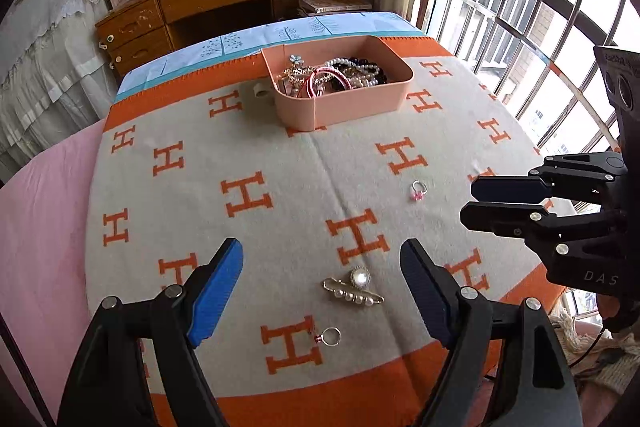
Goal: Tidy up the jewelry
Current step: 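Grasp the pearl safety pin with the right tool while the left tool grasps the red-stone ring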
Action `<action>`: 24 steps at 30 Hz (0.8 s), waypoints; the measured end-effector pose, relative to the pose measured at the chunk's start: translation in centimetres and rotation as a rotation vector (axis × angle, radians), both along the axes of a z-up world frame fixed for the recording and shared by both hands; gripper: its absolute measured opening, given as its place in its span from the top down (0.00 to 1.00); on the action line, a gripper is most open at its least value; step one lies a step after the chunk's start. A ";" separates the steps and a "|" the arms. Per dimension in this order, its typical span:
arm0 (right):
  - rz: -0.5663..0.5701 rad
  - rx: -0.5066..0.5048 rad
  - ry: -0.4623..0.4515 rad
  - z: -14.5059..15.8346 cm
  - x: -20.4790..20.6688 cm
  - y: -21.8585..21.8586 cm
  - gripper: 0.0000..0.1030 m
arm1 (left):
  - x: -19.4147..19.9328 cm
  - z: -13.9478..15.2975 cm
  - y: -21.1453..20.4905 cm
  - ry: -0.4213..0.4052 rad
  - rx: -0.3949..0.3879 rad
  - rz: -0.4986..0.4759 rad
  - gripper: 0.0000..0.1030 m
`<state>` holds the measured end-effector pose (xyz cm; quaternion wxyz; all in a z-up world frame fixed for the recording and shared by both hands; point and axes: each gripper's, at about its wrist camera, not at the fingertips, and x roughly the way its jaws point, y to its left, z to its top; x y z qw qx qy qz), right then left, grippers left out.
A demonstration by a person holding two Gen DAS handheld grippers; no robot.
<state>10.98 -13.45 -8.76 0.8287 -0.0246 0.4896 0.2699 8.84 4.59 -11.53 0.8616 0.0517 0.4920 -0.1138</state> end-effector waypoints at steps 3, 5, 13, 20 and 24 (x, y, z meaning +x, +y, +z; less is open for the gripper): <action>0.048 -0.033 -0.013 -1.4 -1.3 1.2 0.76 | -1.9 -1.9 0.7 0.012 0.000 0.022 0.23; 0.083 -0.046 -0.008 -2.5 -2.0 2.1 0.76 | -3.1 -3.1 1.4 0.026 -0.014 0.035 0.23; 0.223 -0.093 -0.002 -5.7 -3.7 6.0 0.76 | -5.5 -5.9 4.4 0.085 -0.117 0.131 0.23; 0.293 -0.191 -0.050 -7.5 -4.1 8.9 0.76 | -6.0 -6.6 5.5 0.091 -0.161 0.160 0.23; 0.330 -0.242 -0.116 -8.1 -4.4 10.1 0.82 | -5.8 -6.8 5.6 0.095 -0.175 0.154 0.26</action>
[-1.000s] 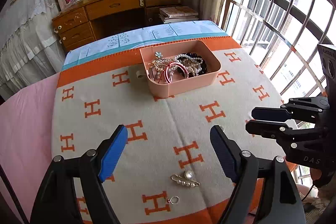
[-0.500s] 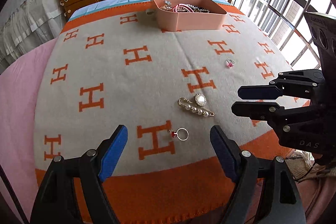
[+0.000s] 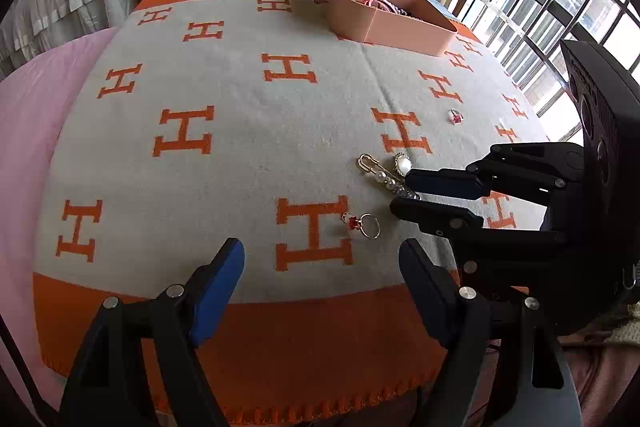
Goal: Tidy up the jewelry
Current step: 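Grasp the pearl safety pin with the right tool while the left tool grasps the red-stone ring, then carry the red-stone ring with the left tool while the right tool carries the pearl pin to the box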
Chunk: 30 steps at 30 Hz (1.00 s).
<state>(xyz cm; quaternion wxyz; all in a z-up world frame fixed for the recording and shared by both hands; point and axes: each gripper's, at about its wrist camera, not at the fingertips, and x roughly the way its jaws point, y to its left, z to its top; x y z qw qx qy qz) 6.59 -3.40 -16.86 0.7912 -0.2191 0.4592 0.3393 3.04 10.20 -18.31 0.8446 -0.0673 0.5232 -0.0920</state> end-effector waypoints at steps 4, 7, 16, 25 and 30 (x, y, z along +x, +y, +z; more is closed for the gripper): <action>0.015 -0.001 -0.035 -0.1 0.4 0.3 0.93 | 0.3 -0.3 -0.4 0.016 -0.013 -0.023 0.35; -0.012 0.008 -0.022 0.0 0.8 -0.2 0.93 | 0.7 -0.7 -0.9 0.030 -0.017 -0.045 0.44; -0.141 0.112 0.030 0.6 1.7 -4.7 0.93 | 2.2 -1.0 -2.6 0.024 0.006 -0.107 0.68; -0.197 0.195 0.046 0.8 1.4 -7.4 0.93 | 2.6 -1.0 -3.8 0.020 0.052 -0.148 0.92; -0.183 0.228 0.042 1.2 1.1 -7.5 0.93 | 2.7 -0.9 -3.8 0.023 0.049 -0.123 0.93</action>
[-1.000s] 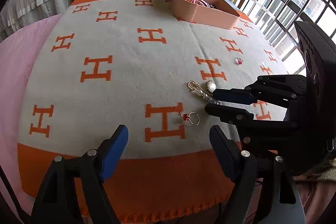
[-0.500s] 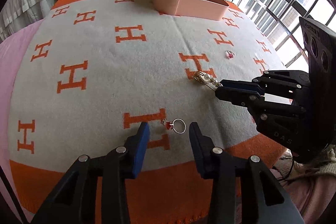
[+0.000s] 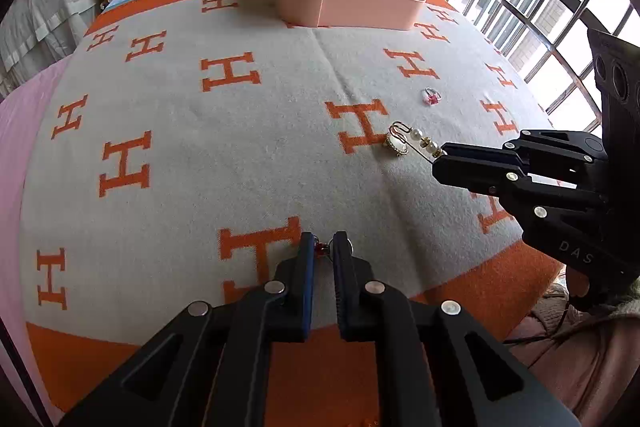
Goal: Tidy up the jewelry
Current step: 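Carry the red-stone ring with the left tool while the right tool carries the pearl pin to the box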
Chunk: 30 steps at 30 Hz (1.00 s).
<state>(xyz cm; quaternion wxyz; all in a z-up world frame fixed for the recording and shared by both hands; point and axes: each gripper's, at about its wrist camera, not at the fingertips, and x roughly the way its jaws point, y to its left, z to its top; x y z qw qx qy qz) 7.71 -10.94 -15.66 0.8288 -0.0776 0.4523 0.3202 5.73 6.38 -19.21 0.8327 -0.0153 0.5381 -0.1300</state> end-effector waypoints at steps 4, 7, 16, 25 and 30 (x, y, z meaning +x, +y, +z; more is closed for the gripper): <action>0.003 0.031 -0.020 0.9 -0.3 -0.3 0.93 | -0.2 0.5 -0.4 -0.014 0.022 0.003 0.94; -0.005 0.054 -0.033 1.6 -0.5 -0.7 0.93 | -0.2 1.3 -0.7 -0.030 0.031 -0.002 0.94; -0.038 0.090 -0.086 4.5 -0.2 -2.2 0.93 | 1.5 6.5 -2.7 -0.159 0.090 -0.044 0.94; -0.090 0.075 -0.209 9.5 1.6 -3.7 0.93 | 4.5 12.7 -5.2 -0.338 0.157 -0.088 0.94; -0.109 0.069 -0.267 12.1 3.2 -4.0 0.93 | 5.9 15.0 -6.1 -0.411 0.172 -0.083 0.94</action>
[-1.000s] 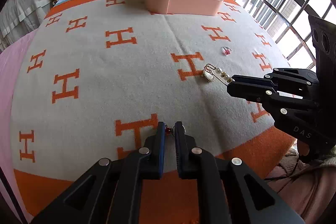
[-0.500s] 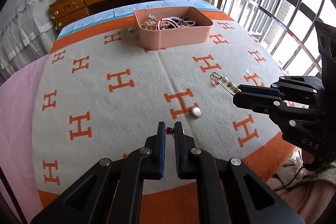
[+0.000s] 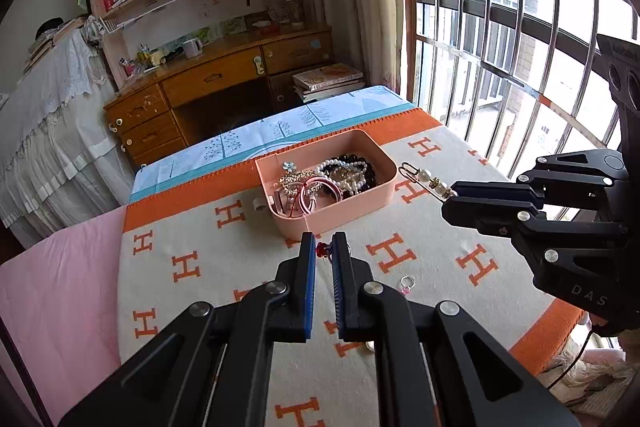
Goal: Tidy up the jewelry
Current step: 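Carry the red-stone ring with the left tool while the right tool carries the pearl pin to the box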
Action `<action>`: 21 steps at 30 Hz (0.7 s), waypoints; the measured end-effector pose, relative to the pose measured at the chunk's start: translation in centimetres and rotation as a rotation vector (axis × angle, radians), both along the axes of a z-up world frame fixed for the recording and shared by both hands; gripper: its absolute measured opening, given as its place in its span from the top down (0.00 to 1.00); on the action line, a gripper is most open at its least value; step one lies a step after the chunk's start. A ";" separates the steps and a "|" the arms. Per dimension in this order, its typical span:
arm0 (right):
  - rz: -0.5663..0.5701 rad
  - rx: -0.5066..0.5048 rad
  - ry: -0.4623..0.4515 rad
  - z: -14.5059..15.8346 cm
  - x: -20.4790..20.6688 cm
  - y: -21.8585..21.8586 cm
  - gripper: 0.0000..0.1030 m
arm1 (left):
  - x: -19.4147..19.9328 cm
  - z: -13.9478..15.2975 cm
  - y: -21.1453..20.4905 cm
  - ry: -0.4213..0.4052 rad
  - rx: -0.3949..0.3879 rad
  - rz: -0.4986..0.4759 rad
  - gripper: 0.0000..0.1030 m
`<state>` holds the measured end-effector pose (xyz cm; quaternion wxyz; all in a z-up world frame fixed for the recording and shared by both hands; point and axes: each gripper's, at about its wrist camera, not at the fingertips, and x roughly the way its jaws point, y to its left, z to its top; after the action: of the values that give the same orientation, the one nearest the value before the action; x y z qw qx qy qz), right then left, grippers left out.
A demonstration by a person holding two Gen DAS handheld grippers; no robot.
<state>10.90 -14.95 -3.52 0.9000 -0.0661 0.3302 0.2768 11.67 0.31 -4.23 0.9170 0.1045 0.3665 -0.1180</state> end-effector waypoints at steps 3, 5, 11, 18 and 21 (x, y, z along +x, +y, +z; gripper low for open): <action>-0.014 0.005 -0.019 1.1 1.1 -0.1 0.93 | 1.1 1.0 -0.3 -0.032 0.006 0.004 0.94; -0.026 0.009 -0.026 1.7 2.0 -0.2 0.93 | 2.0 1.6 -0.5 -0.048 0.003 0.007 0.94; -0.052 0.021 -0.037 3.0 5.0 -0.3 0.93 | 6.1 2.5 -0.9 -0.080 0.009 0.028 0.94; -0.132 0.034 -0.008 2.3 10.7 -0.8 0.93 | 13.0 1.4 -0.9 -0.069 0.000 0.082 0.94; -0.170 0.045 0.038 0.8 13.2 -1.3 0.93 | 15.4 0.1 -1.1 -0.042 -0.029 0.100 0.94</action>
<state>24.07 -16.21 -2.74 0.9151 -0.0120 0.3455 0.2078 27.06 -0.82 -4.16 0.9306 0.0754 0.3502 -0.0752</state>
